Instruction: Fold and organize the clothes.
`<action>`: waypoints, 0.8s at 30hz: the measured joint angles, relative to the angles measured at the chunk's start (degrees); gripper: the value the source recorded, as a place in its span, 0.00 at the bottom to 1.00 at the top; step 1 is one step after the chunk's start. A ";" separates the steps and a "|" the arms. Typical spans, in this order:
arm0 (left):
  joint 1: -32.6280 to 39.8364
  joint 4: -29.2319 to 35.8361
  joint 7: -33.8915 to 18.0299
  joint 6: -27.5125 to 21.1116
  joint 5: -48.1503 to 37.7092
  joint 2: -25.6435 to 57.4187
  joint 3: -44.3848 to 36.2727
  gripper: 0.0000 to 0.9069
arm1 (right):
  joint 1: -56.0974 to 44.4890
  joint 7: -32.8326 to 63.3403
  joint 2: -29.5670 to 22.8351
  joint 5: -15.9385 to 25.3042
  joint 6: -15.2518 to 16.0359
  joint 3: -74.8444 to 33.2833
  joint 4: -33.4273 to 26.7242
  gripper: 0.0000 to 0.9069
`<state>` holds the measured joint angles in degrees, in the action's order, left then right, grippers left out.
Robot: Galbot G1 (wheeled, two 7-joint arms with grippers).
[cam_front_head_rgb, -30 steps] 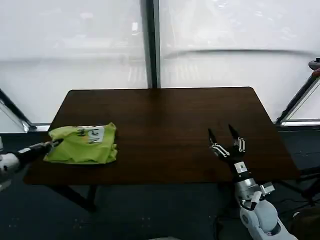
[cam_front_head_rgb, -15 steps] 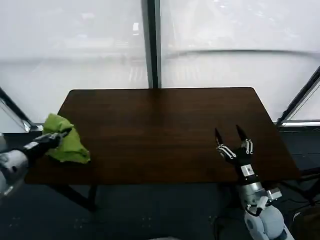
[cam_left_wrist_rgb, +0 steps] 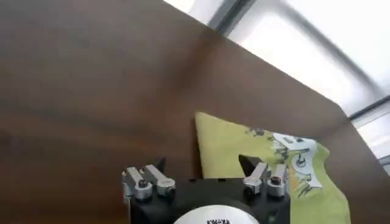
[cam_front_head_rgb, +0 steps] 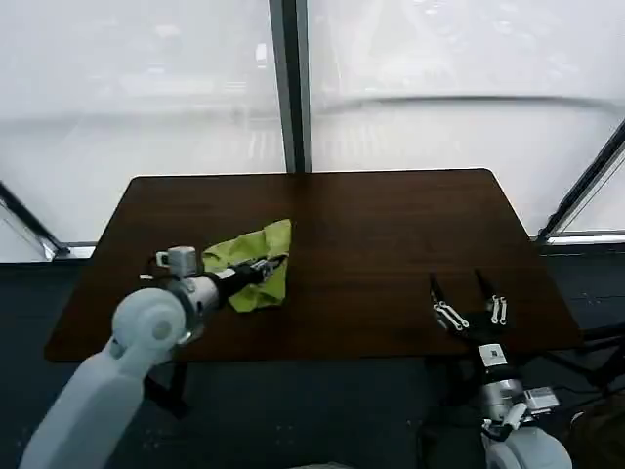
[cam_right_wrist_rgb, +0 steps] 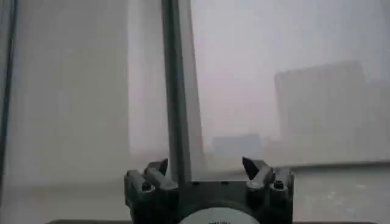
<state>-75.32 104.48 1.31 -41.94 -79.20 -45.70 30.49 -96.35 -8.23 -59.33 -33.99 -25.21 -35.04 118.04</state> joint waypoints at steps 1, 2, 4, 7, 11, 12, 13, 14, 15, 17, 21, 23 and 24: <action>0.04 0.12 0.00 0.00 0.03 -0.10 -0.23 0.97 | 0.02 0.03 0.00 0.00 0.11 -0.02 0.04 0.97; 0.07 0.16 0.00 0.00 0.10 -0.20 -0.35 0.97 | 0.06 0.06 -0.03 0.02 0.18 -0.02 0.07 0.97; 0.09 0.17 0.00 0.00 0.20 -0.34 -0.44 0.97 | 0.10 0.12 -0.17 0.11 0.28 0.00 0.15 0.97; 0.20 -0.04 -0.05 -0.03 0.61 -0.92 -0.40 0.97 | 0.16 0.19 -0.30 0.25 0.43 0.04 0.31 0.97; 0.00 0.28 -0.50 -0.26 1.62 -1.86 -0.08 0.97 | 0.11 0.28 -0.57 0.46 0.48 0.09 0.54 0.97; -0.09 0.46 -0.64 -0.39 2.06 -2.23 0.10 0.83 | 0.09 0.31 -0.67 0.57 0.48 0.12 0.63 0.97; -0.18 0.73 -0.71 -0.52 2.67 -2.55 0.35 0.56 | 0.06 0.36 -0.81 0.75 0.48 0.17 0.68 0.97; -0.24 1.07 -0.73 -0.52 3.41 -2.80 0.69 0.26 | 0.01 0.39 -0.97 0.94 0.48 0.30 0.73 0.97; -0.31 1.49 -1.02 -0.53 3.96 -2.89 1.07 0.09 | -0.04 0.43 -1.08 1.11 0.48 0.39 0.76 0.97; -0.79 2.52 -2.53 -0.53 4.47 -2.57 2.22 0.00 | -0.11 0.59 -1.26 1.37 0.48 0.66 0.80 0.97; -2.76 4.72 -3.68 -0.51 5.59 0.55 6.77 0.00 | 0.33 1.56 -1.34 1.91 0.54 1.46 0.72 0.97; -5.37 5.69 -3.82 -0.47 5.55 3.43 11.61 0.00 | 0.96 2.59 -1.34 2.57 0.88 2.16 0.30 0.97; -7.26 6.29 -3.78 -0.46 5.42 4.87 14.65 0.00 | 1.29 3.09 -1.37 2.78 1.07 2.55 0.10 0.97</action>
<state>-82.58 110.77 -2.47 -42.40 -73.77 -40.83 45.14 -95.06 -5.14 -60.70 -31.21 -24.14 -32.49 118.14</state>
